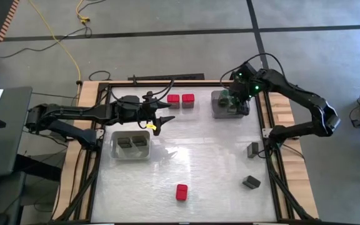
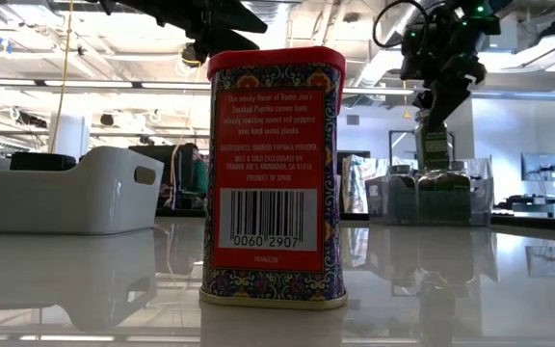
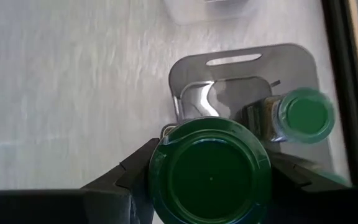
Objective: Sort spices by type
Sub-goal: Put the green seasoning bottle into the black bin
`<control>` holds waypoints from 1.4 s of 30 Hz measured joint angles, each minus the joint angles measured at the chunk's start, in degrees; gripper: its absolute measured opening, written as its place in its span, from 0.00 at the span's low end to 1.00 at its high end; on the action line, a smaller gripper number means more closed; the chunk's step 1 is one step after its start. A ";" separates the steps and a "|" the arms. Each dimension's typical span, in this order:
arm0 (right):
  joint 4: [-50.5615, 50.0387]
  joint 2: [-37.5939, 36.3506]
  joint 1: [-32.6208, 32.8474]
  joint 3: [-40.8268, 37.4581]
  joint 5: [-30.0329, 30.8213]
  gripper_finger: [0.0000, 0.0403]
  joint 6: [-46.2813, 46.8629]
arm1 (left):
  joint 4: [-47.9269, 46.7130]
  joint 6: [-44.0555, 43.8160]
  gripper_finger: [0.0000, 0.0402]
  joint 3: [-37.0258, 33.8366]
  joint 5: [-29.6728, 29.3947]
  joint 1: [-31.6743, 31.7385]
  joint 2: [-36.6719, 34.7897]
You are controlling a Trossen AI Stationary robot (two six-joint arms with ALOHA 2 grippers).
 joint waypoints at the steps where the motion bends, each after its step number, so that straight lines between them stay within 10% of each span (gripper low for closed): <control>1: 0.83 -0.86 -0.35 -1.18 -0.81 0.56 0.00 | -0.02 -0.07 0.63 0.00 0.00 0.00 0.00; 14: 13.34 -9.03 1.51 -8.87 -2.03 0.56 0.79 | 0.11 1.29 0.63 0.00 0.00 0.00 0.00; 42: 14.92 4.81 -1.95 -8.91 -2.84 0.56 -8.05 | 0.24 1.34 0.63 0.02 0.00 0.00 0.00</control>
